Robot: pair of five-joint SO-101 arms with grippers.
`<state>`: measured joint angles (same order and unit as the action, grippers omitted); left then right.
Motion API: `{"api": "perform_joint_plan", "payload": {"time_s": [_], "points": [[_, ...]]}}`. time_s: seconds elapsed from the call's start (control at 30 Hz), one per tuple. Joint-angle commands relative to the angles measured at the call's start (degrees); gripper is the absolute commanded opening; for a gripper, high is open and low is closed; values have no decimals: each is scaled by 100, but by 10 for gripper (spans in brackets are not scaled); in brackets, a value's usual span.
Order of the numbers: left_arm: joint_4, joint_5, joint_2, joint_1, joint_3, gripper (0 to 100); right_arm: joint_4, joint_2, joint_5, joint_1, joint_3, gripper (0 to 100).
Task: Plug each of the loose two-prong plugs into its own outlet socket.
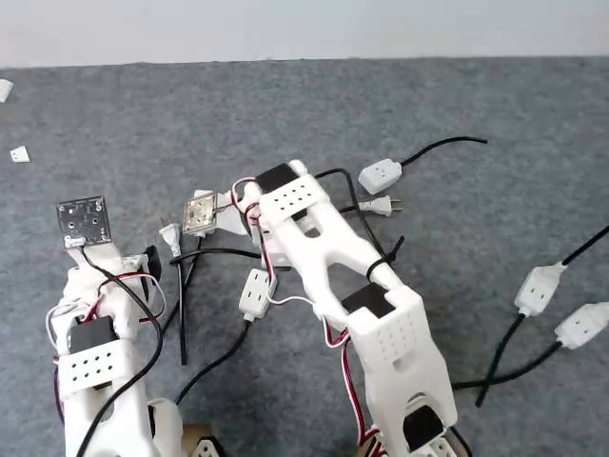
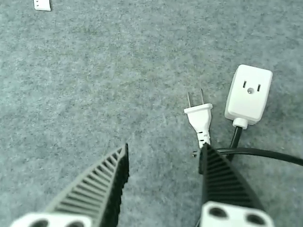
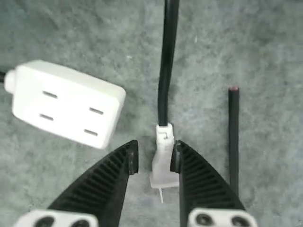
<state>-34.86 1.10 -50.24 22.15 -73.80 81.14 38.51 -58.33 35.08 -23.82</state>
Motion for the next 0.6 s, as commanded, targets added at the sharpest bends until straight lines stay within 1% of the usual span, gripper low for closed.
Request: {"api": "perform_joint_plan", "payload": {"time_s": [0.0,0.13,0.33,0.37,0.47,0.57], "points": [[193,62,-105,-18,57,227,-48,4,123,84,-167,119],[193,62,-105,-18,57,227,-418,303,123,48,-185,119],[185,62,-105,-18,57,227,-479,418,105,-84,-193,110],[185,62,-105,-18,57,227,-479,418,105,-119,-202,94],[185,62,-105,-18,48,227,-470,409,105,-145,-202,2],[185,62,-105,-18,48,227,-435,409,105,-189,-202,27]]}}
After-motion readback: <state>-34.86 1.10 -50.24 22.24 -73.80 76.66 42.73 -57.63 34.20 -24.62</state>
